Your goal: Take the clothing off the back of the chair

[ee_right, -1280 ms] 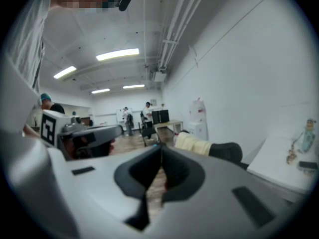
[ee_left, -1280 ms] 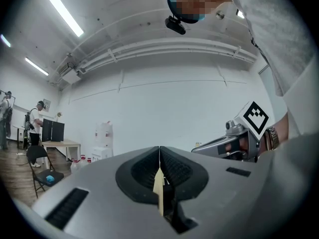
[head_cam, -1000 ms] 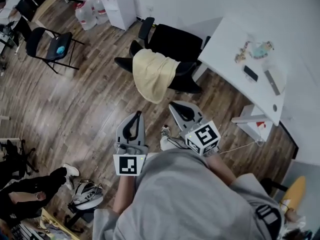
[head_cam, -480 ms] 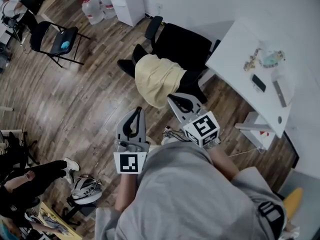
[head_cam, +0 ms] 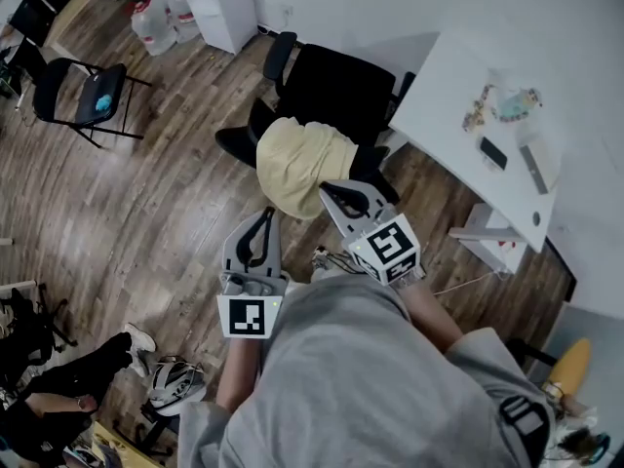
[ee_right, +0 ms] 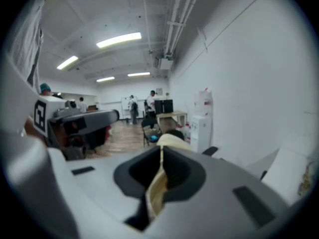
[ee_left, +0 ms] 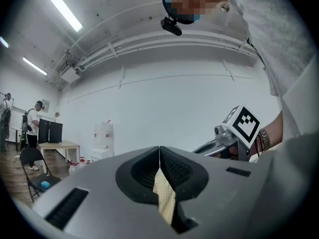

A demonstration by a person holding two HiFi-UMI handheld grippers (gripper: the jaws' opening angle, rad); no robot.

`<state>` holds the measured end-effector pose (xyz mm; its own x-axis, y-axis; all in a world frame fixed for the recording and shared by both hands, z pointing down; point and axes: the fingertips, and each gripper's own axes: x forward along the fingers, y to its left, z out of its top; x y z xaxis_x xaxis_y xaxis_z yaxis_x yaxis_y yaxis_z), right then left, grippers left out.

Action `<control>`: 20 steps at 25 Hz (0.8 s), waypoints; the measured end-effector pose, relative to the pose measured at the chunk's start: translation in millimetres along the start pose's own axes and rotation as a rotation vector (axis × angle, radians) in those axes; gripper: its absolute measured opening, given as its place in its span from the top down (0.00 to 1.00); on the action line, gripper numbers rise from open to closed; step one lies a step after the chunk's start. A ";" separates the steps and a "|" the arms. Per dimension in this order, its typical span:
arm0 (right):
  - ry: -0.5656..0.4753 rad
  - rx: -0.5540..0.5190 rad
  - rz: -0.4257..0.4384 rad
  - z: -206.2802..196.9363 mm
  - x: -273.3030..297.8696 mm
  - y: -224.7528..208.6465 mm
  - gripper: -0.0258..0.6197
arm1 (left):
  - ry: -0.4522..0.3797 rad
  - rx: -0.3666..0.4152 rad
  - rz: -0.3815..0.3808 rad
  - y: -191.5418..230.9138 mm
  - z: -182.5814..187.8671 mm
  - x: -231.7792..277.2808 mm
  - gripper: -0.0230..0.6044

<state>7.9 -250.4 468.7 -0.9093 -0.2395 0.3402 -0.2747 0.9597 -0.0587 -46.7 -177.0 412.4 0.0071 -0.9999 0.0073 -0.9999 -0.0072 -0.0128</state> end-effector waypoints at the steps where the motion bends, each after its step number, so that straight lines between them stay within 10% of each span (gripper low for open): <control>1: 0.009 0.002 -0.007 -0.5 2.6 -0.6 0.91 | -0.001 0.002 -0.019 1.5 -0.5 3.1 0.91; 10: 0.090 0.007 -0.045 -11.0 28.3 -7.0 0.90 | -0.017 -0.021 -0.080 24.5 -0.6 16.8 0.91; 20: 0.181 -0.032 -0.066 -18.4 50.3 -6.9 0.68 | -0.015 -0.036 -0.102 40.8 -0.3 22.8 0.91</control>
<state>-30.2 -266.3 503.5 -0.8179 -0.2748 0.5055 -0.3192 0.9477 -0.0014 -87.3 -200.2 412.3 0.1092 -0.9940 -0.0083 -0.9937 -0.1094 0.0236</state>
